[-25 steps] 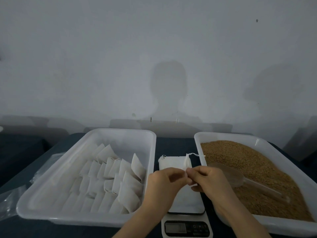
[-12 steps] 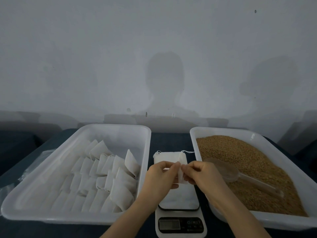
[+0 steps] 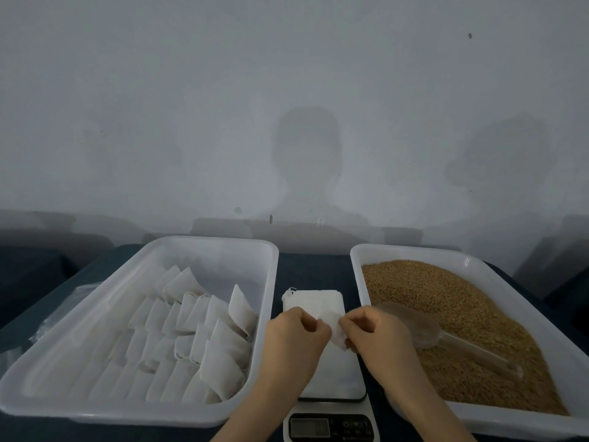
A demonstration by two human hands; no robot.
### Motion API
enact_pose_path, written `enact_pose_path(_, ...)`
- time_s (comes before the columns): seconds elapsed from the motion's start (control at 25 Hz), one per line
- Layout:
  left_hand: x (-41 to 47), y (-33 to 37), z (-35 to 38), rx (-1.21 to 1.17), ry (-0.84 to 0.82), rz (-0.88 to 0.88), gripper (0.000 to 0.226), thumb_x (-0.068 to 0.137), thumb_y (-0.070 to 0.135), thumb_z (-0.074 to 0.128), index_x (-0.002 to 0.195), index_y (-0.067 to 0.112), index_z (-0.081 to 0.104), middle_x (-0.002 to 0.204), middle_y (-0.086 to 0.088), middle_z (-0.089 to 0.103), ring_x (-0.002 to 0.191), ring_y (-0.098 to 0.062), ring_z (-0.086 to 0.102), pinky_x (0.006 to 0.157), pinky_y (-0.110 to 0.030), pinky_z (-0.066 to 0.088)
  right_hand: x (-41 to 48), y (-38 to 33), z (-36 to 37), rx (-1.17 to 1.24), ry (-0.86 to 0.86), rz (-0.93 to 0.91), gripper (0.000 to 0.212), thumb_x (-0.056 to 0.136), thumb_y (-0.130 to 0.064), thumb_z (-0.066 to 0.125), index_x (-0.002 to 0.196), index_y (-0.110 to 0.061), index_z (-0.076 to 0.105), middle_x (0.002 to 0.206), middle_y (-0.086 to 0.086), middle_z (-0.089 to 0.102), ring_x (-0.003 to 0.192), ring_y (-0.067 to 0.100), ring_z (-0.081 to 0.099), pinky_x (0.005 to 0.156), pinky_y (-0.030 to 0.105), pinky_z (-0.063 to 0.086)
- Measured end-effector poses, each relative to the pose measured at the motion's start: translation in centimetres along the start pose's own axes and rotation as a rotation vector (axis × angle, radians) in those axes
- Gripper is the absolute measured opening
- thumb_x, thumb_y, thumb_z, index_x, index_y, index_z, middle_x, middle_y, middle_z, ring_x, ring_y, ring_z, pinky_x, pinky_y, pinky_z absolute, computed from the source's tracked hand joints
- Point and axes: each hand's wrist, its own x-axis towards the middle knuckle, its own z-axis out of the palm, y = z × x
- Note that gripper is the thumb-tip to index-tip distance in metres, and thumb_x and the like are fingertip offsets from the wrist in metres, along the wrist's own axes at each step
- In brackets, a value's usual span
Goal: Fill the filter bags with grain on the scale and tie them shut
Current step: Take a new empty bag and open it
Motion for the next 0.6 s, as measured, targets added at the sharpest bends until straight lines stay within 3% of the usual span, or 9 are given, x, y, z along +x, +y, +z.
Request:
enact_pose_path(0.12,-1.1,0.7,0.1,0.123,0.008,0.035,0.023,0.089,0.039,0.058,0.070,0.027,0.054,0.066,0.008,0.063,0.058,-0.005,0.056,0.054,-0.010,0.042,-0.6,0.2,-0.2,-0.290,0.032,-0.295,0.020,0.086,-0.012,0.064,0.081,-0.025,0.050,0.064,-0.009,0.056,0.055,0.004,0.054,0.051,0.014,0.041)
enact_pose_path(0.24,-1.8,1.2,0.0,0.198,0.028,0.100,0.030,0.090,0.047,0.053,0.066,0.031,0.045,0.065,0.008,0.061,0.060,-0.006,0.057,0.055,-0.010,0.041,-1.1,0.8,-0.2,-0.552,-0.066,-0.566,0.024,0.070,0.005,0.074,0.083,-0.015,0.068,0.078,-0.003,0.061,0.063,0.007,0.057,0.052,0.019,0.048)
enact_pose_path(0.32,-2.1,1.5,0.0,0.300,0.045,0.177,0.032,0.092,0.049,0.046,0.067,0.032,0.038,0.062,0.011,0.051,0.056,-0.005,0.051,0.053,-0.009,0.036,-1.1,0.3,-0.5,-0.478,-0.075,-0.502,0.025,0.074,0.007,0.068,0.082,-0.016,0.072,0.085,-0.003,0.061,0.074,0.001,0.054,0.063,0.011,0.043)
enact_pose_path(0.4,-2.6,1.4,0.3,0.413,0.082,0.344,0.028,0.093,0.049,0.044,0.071,0.031,0.040,0.062,0.014,0.050,0.056,-0.001,0.051,0.056,-0.009,0.041,-0.8,0.2,-0.9,-0.335,-0.037,-0.441,0.045,0.078,0.009,0.062,0.057,-0.031,0.056,0.069,-0.014,0.052,0.066,-0.005,0.049,0.060,0.005,0.035)
enact_pose_path(0.48,-3.0,0.6,0.4,0.404,0.188,0.556,0.021,0.087,0.046,0.050,0.071,0.033,0.047,0.061,0.018,0.051,0.054,0.002,0.051,0.051,-0.009,0.044,-0.7,-0.1,-1.3,-0.228,0.003,-0.385,0.048,0.077,0.003,0.063,0.046,-0.027,0.043,0.053,-0.011,0.043,0.057,0.001,0.048,0.052,0.010,0.034)
enact_pose_path(0.52,-3.1,0.3,0.3,0.294,0.229,0.558,0.018,0.087,0.047,0.049,0.075,0.034,0.049,0.068,0.021,0.052,0.061,0.003,0.052,0.052,-0.009,0.044,-0.7,-0.1,-1.5,-0.194,0.002,-0.352,0.039,0.077,-0.004,0.064,0.045,-0.021,0.048,0.050,-0.007,0.044,0.053,0.004,0.047,0.049,0.014,0.033)
enact_pose_path(0.6,-2.2,-0.4,-0.5,-0.052,0.170,0.328,0.018,0.090,0.049,0.048,0.099,0.033,0.049,0.097,0.020,0.052,0.089,0.000,0.053,0.074,-0.015,0.049,-0.6,-0.2,-1.9,-0.120,-0.047,-0.227,0.031,0.078,-0.027,0.067,0.050,-0.016,0.059,0.051,-0.001,0.053,0.049,0.006,0.048,0.048,0.016,0.034)
